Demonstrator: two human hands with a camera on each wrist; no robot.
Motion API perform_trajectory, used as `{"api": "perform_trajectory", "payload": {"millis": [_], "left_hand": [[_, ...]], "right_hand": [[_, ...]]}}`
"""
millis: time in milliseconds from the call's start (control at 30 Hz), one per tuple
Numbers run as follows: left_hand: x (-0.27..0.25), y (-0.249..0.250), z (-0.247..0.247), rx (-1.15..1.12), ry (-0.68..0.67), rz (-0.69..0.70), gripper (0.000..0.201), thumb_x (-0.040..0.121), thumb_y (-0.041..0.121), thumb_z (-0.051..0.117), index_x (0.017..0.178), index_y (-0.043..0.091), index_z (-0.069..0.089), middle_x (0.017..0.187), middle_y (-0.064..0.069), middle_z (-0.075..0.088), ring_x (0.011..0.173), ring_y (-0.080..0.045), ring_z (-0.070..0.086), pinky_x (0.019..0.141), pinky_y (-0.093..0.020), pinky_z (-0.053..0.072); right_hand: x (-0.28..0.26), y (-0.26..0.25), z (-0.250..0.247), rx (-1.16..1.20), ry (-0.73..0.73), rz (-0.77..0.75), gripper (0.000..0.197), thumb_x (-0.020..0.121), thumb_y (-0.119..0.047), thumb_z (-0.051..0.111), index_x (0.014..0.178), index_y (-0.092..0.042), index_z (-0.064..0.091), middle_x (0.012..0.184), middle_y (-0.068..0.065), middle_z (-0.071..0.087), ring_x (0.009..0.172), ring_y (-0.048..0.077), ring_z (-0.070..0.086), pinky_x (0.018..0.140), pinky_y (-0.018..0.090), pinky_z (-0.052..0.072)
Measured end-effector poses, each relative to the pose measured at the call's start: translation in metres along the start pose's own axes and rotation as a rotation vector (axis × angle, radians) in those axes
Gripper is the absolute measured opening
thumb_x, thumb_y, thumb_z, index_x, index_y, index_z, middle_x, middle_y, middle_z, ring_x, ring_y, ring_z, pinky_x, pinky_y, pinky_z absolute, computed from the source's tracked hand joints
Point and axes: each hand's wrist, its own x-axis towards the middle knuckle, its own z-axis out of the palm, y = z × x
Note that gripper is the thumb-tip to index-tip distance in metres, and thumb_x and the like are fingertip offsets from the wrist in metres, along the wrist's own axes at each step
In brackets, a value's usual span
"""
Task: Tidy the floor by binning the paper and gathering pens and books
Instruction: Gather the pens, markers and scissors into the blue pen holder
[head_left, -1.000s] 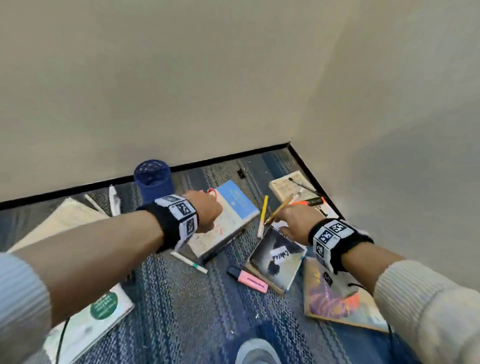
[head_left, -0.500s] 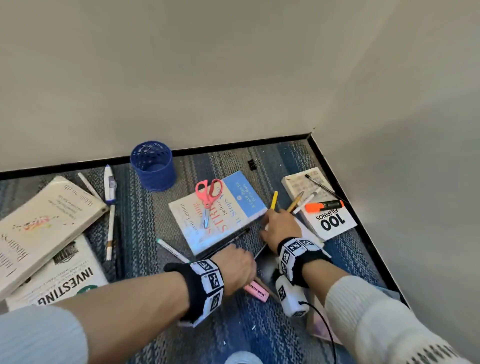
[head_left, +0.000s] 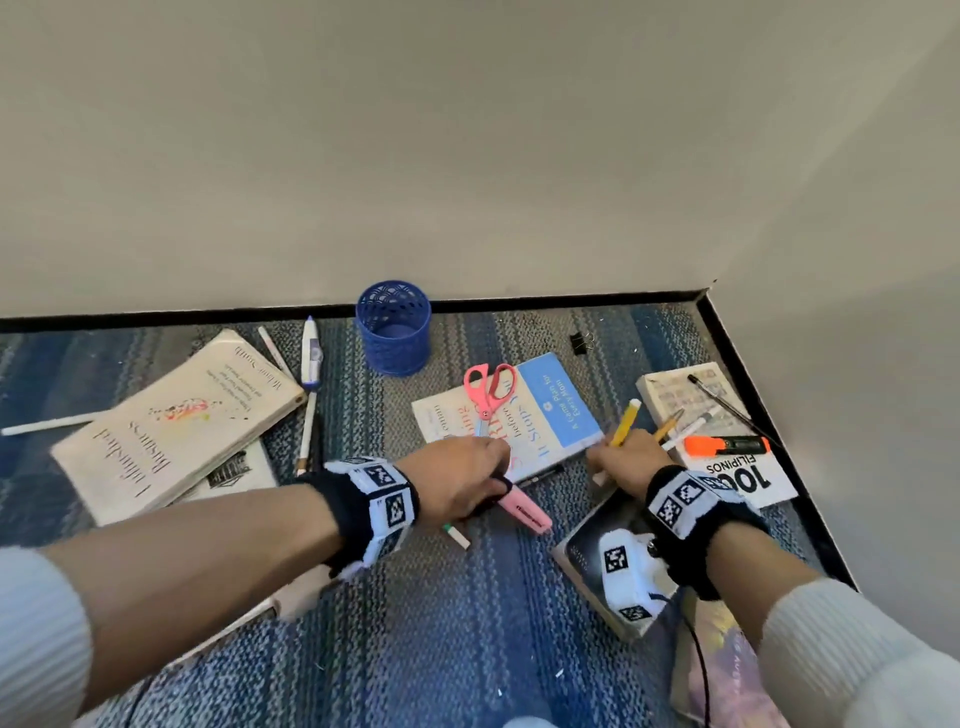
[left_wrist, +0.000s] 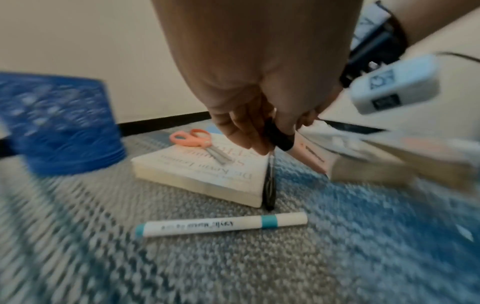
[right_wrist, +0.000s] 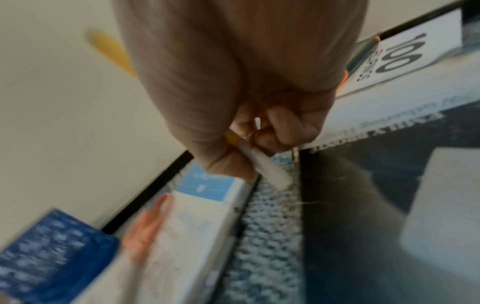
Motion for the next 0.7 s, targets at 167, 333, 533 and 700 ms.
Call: {"api": "perform_trajectory", "payload": {"millis": [167,333,533,700], "left_hand": [[-0.01,-0.023,-0.023,-0.527,0.249,-0.247,0.015,0.096,0.014,0.056,0.094,0.006,0.067,0.084,-0.004,0.07,0.064,-0.014,0.063,0.063,-0.02,0.052],[-0.015,-0.031,-0.036,-0.776,0.252,-0.336,0.012,0.095,0.003,0.056,0.097,-0.003,0.066,0.084,-0.012,0.068,0.061,-0.01,0.062,0.059,-0.016,0.053],[-0.023,-0.006,-0.046,-1.404,0.372,-0.385,0.017,0.093,-0.008,0.054,0.08,0.002,0.051,0.079,-0.013,0.063,0.067,-0.02,0.068,0.069,-0.026,0.059],[-0.022,-0.013,-0.03,-0.617,0.131,-0.245,0.019,0.084,0.014,0.074,0.088,0.013,0.055,0.088,-0.006,0.065,0.078,-0.02,0.065,0.072,-0.03,0.053]], "right_hand": [[-0.015,-0.023,0.012,0.181,0.029,-0.182,0.015,0.087,-0.012,0.052,0.071,-0.011,0.049,0.068,0.012,0.05,0.066,0.024,0.046,0.065,0.034,0.033],[-0.04,-0.049,0.041,0.18,-0.113,-0.436,0.009,0.096,-0.02,0.052,0.096,-0.013,0.058,0.093,0.008,0.064,0.084,0.021,0.057,0.073,0.033,0.041],[-0.051,-0.059,0.066,0.676,-0.041,-0.258,0.036,0.085,-0.05,0.064,0.091,-0.015,0.066,0.082,0.0,0.071,0.056,0.01,0.056,0.058,0.028,0.046],[-0.046,-0.063,0.06,0.772,-0.118,-0.156,0.01,0.09,-0.019,0.052,0.081,-0.015,0.057,0.07,0.002,0.064,0.049,0.009,0.049,0.043,0.023,0.029]]}}
